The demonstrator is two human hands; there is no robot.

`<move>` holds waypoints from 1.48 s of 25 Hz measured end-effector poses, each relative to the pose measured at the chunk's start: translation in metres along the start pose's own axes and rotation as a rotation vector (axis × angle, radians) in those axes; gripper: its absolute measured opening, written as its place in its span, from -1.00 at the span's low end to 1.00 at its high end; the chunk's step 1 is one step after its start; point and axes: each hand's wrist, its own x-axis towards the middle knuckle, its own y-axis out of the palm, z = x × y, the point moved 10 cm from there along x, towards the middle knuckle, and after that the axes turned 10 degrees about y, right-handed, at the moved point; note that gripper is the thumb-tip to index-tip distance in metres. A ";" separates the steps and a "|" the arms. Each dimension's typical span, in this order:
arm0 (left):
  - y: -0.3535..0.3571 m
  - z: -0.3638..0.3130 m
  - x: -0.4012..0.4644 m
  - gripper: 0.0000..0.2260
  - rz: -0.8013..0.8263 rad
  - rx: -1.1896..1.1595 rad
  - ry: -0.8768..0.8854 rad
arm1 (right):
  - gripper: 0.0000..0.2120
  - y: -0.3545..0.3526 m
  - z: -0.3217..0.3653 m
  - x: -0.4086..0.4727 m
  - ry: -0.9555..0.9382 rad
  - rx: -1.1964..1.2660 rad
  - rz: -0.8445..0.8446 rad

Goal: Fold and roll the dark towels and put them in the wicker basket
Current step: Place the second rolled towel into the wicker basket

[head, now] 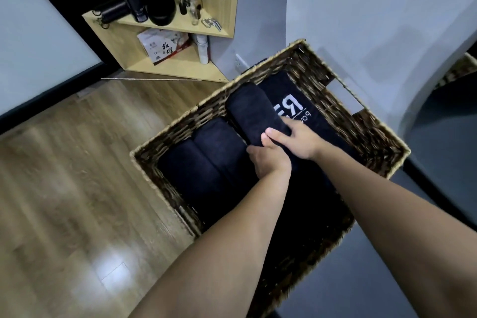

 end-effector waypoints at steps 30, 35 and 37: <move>-0.013 -0.030 0.030 -0.42 0.056 -0.009 -0.063 | -0.20 0.015 -0.038 -0.031 0.315 -0.272 0.019; -0.008 -0.057 0.006 -0.46 0.089 0.437 0.584 | -0.40 -0.002 -0.054 -0.051 0.293 -0.318 0.034; 0.016 -0.069 -0.026 -0.57 0.195 0.785 1.097 | -0.53 -0.010 -0.063 -0.058 0.273 -0.309 0.027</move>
